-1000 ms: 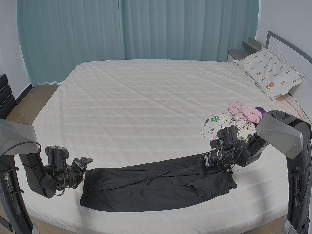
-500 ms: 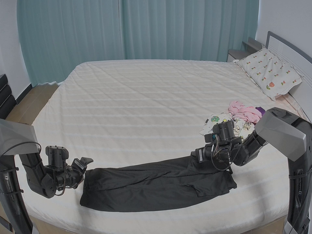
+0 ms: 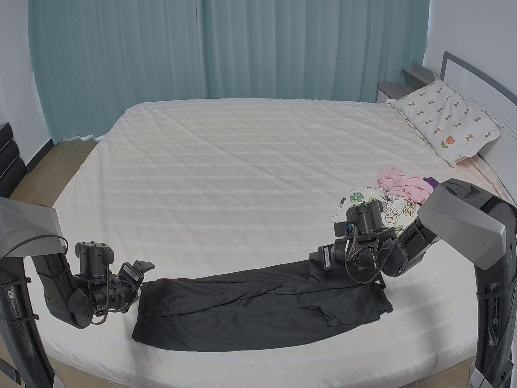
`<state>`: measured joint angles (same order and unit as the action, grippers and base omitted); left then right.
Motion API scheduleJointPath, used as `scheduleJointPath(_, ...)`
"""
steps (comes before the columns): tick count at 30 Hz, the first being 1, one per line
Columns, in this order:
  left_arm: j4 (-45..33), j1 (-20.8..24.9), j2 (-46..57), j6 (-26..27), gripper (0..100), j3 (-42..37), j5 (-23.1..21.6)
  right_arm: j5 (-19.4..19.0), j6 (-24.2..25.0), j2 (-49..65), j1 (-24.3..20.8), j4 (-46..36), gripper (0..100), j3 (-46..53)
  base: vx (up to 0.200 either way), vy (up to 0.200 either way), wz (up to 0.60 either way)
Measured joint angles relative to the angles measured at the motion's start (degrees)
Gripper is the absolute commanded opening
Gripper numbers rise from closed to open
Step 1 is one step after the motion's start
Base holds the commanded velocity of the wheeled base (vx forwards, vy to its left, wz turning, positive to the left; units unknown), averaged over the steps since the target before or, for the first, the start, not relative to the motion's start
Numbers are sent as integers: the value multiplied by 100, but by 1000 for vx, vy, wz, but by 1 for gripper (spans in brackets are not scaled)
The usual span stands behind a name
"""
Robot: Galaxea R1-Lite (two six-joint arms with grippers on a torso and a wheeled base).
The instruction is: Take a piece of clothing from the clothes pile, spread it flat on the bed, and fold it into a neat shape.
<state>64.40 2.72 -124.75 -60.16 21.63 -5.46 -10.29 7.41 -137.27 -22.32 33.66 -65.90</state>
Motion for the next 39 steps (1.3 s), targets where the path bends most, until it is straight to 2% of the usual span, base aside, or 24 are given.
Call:
scheduleJointPath(5,0,0,0,-2,100,-2,0,-13,563,-6,-26,116,100,-60,0,0,0)
scheduleJointPath(9,-2,0,0,-2,100,-7,0,-22,846,2,160,156,100,-121,0,0,0)
scheduleJointPath(21,0,0,0,-2,100,-10,0,-290,868,-77,956,138,100,96,0,0,0)
scheduleJointPath(34,0,0,0,-2,100,-10,0,-317,778,-352,1111,162,100,166,0,0,0)
scheduleJointPath(35,0,0,0,0,100,-11,0,-321,767,-364,1111,156,0,166,0,0,0)
scheduleJointPath(39,-2,0,0,-2,100,-10,0,-323,761,-416,1141,176,0,166,0,0,0)
